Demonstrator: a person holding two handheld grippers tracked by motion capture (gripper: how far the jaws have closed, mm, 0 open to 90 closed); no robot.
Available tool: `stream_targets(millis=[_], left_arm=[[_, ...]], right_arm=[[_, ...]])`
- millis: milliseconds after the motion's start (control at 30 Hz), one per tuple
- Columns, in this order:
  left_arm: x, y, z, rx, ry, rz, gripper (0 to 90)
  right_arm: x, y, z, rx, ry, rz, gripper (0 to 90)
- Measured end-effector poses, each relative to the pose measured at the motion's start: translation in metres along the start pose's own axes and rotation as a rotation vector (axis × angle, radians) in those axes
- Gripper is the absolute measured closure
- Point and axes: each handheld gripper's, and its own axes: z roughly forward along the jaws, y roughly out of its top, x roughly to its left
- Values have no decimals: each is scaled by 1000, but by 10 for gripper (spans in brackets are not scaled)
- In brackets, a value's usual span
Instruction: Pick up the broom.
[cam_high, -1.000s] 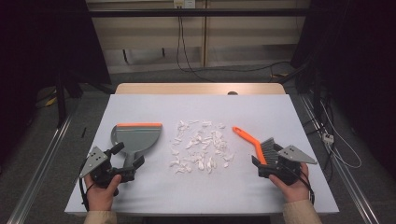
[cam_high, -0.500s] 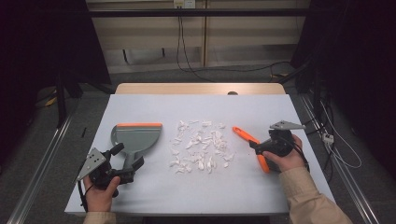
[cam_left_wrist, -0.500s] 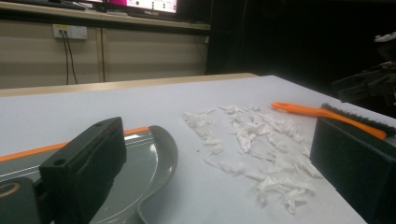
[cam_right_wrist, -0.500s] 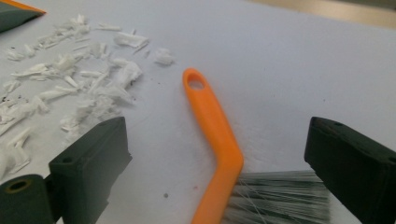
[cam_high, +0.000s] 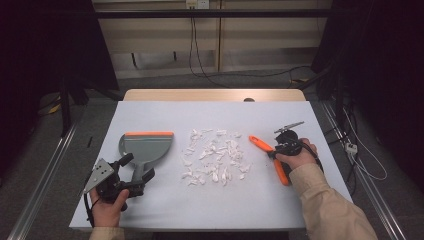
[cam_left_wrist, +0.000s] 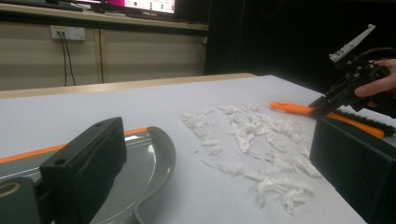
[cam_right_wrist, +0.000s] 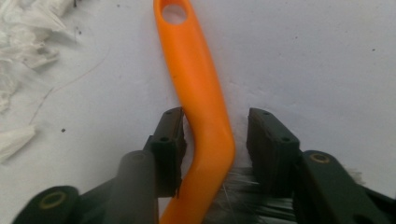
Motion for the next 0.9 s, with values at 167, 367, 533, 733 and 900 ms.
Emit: stream_targets(millis=[167, 367, 533, 733, 900], left_arm=[[-2, 1, 0, -5, -1, 6, 38], [-4, 2, 0, -9, 2, 11, 38], [-5, 3, 1, -12, 2, 6, 38], [-7, 2, 3, -6, -6, 12, 39], [-5, 2, 4, -6, -3, 9, 39]], right_arm=[[1, 12, 3, 85, -13, 35, 587], [-1, 15, 5, 103, -14, 74, 617], [-8, 16, 4, 105, 1, 123, 708], [-8, 15, 4, 100, 2, 114, 712], [-6, 14, 3, 82, -18, 91, 709]])
